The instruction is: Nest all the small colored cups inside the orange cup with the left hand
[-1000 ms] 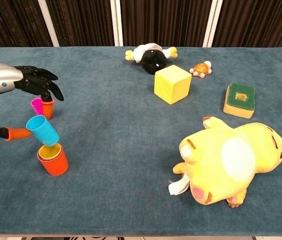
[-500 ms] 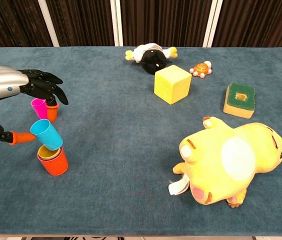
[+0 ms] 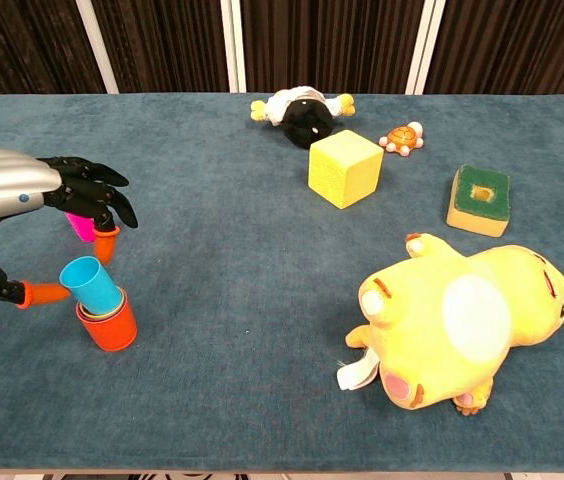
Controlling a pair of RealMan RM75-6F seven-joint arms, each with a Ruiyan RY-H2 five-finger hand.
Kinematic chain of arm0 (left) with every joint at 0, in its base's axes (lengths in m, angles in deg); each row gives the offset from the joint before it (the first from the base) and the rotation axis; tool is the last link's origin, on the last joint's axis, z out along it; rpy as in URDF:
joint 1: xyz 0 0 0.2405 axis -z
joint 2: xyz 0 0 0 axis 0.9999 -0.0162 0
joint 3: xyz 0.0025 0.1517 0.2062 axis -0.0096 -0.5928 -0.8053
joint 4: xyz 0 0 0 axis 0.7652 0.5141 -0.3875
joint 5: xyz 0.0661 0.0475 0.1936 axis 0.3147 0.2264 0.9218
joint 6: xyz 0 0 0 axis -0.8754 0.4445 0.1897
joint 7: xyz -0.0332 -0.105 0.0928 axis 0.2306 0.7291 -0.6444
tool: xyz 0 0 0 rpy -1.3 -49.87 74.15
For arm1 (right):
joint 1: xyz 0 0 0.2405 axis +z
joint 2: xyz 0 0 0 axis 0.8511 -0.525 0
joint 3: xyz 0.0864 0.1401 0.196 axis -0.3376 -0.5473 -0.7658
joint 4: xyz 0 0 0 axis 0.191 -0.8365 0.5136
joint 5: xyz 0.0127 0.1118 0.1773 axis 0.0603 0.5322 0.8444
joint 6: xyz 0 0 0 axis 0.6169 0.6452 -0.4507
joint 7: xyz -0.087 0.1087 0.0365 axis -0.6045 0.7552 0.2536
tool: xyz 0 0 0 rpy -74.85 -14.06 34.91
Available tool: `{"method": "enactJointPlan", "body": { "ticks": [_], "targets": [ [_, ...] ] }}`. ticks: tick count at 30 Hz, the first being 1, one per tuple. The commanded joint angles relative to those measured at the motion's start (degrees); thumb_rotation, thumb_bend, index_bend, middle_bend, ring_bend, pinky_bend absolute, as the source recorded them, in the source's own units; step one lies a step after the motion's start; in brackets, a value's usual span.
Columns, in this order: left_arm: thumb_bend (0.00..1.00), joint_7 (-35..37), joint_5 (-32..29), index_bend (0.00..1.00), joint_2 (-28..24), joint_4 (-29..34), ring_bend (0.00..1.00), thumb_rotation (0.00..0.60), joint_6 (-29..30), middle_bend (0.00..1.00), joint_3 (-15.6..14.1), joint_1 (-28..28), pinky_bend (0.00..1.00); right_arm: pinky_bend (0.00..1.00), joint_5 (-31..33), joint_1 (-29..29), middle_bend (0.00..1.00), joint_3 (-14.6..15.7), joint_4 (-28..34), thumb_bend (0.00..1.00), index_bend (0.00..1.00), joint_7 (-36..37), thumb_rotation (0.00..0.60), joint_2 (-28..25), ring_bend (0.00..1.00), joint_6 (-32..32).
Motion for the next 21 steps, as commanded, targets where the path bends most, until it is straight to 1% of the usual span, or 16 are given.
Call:
{"method": "enactJointPlan", "body": {
  "ticks": [1, 5, 6, 8, 11, 17, 21],
  "targets": [
    [0.28, -0.4, -0.3, 0.39, -0.1, 0.0, 0.00, 0.600, -0.6, 0.19, -0.2, 0.1, 0.00, 0.10, 0.1, 0.0, 0.08, 0.0, 0.1, 0.34, 0.07, 0.0, 0.600, 0.0, 0.19, 0.0],
    [0.23, -1.6, -1.6, 0.18, -0.8, 0.3, 0.00, 0.600, -1.9, 0.15, -0.4, 0.4, 0.00, 0.10, 0.3, 0.0, 0.08, -0.1, 0.1, 0.34, 0.07, 0.0, 0.600, -0.1, 0.19, -0.1],
    [0.23, -2.2, -2.2, 0.14, -1.0, 0.6, 0.00, 0.600, -2.2, 0.14, -0.3, 0.5, 0.00, 0.10, 0.3, 0.0, 0.08, -0.1, 0.1, 0.34, 0.07, -0.1, 0.600, -0.1, 0.19, -0.2],
    [0.22, -2.8, -3.1, 0.09, -1.2, 0.9, 0.00, 0.600, -2.5, 0.13, 0.0, 0.6, 0.00, 0.10, 0.4, 0.0, 0.08, -0.1, 0.2, 0.34, 0.07, -0.2, 0.600, -0.1, 0.19, -0.2],
    [0.22, -3.4, -4.1, 0.07, -1.0, 1.3, 0.00, 0.600, -2.0, 0.13, 0.9, 0.6, 0.00, 0.10, 0.5, 0.0, 0.08, -0.1, 0.3, 0.34, 0.07, -0.3, 0.600, 0.0, 0.19, -0.1],
    [0.22, -2.2, -4.1, 0.09, 0.7, -0.5, 0.00, 0.600, 2.2, 0.14, 3.5, 0.1, 0.00, 0.10, 0.5, 0.0, 0.08, 0.0, 0.4, 0.34, 0.07, -0.7, 0.600, 0.1, 0.19, -0.2],
    [0.22, -2.6, -6.9, 0.10, 1.1, -2.6, 0.00, 0.600, 1.9, 0.14, 4.9, 0.4, 0.00, 0.10, 0.5, 0.0, 0.08, 0.0, 0.4, 0.34, 0.07, -0.7, 0.600, 0.2, 0.19, -0.3]
  ]
}}
